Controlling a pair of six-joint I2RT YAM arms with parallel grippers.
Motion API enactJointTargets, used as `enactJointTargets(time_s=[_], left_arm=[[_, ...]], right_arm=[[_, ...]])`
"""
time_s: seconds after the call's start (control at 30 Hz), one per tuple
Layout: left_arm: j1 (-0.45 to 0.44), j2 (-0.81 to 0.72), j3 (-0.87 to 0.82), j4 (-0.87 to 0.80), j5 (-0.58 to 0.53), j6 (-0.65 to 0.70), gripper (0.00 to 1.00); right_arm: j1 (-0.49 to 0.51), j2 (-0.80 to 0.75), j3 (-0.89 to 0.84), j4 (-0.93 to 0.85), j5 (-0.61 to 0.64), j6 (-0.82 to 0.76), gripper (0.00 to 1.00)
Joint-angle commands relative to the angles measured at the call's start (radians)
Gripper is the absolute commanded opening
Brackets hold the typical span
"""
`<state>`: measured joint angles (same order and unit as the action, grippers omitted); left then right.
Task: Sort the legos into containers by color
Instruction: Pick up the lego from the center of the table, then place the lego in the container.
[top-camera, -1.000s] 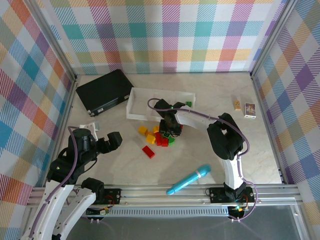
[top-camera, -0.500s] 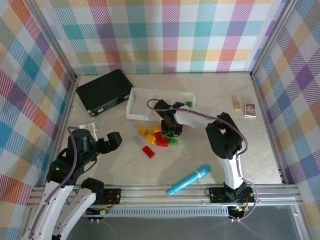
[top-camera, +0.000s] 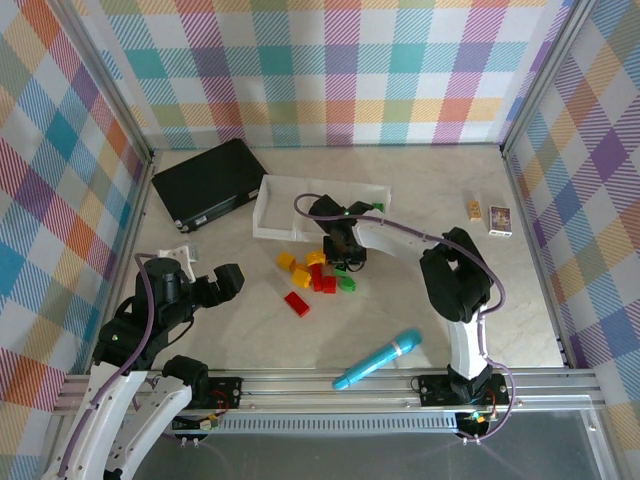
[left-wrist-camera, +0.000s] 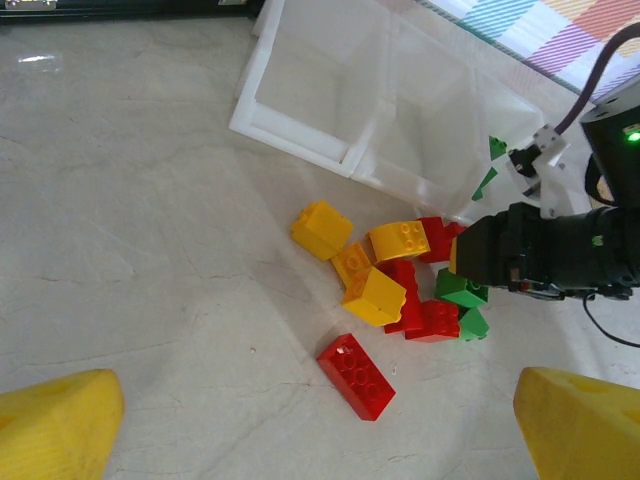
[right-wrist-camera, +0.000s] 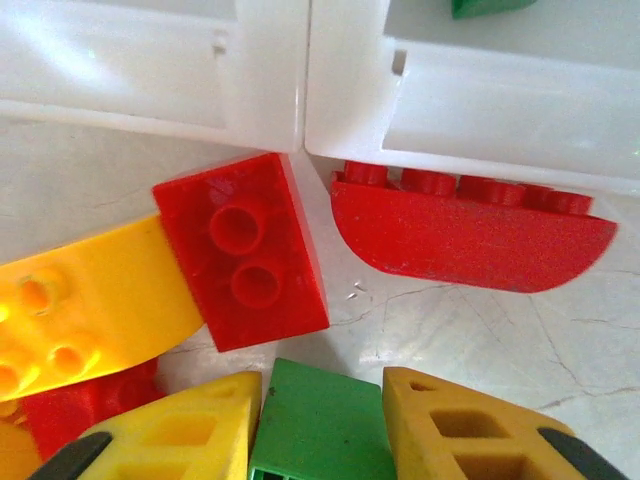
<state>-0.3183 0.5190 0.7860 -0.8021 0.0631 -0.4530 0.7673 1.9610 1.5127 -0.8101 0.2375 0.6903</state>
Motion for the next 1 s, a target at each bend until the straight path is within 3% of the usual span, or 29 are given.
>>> enactJointTargets(time_s=[0.0, 0.17, 0.37, 0.63, 0.97], left_arm=[[-0.008, -0.005, -0.007, 0.020, 0.015, -0.006, 1.00], [-0.008, -0.005, -0.005, 0.017, 0.016, -0.004, 1.00], [-0.008, -0.005, -0.005, 0.014, 0.017, -0.005, 0.99], [-0.010, -0.006, -0.002, 0.007, 0.010, -0.006, 1.00], [-0.011, 0.001, -0.005, 0.009, 0.003, -0.008, 0.99]], right_arm=[[0.007, -0.070, 0.009, -0.034, 0.029, -0.034, 0.29], [-0.002, -0.110, 0.075, -0.068, 0.081, -0.095, 0.29], [-0.089, -0.085, 0.212, -0.091, 0.108, -0.226, 0.31], [-0.228, 0.038, 0.394, -0.088, 0.086, -0.385, 0.31], [-0.312, 0.248, 0.615, -0.139, 0.020, -0.414, 0.32]])
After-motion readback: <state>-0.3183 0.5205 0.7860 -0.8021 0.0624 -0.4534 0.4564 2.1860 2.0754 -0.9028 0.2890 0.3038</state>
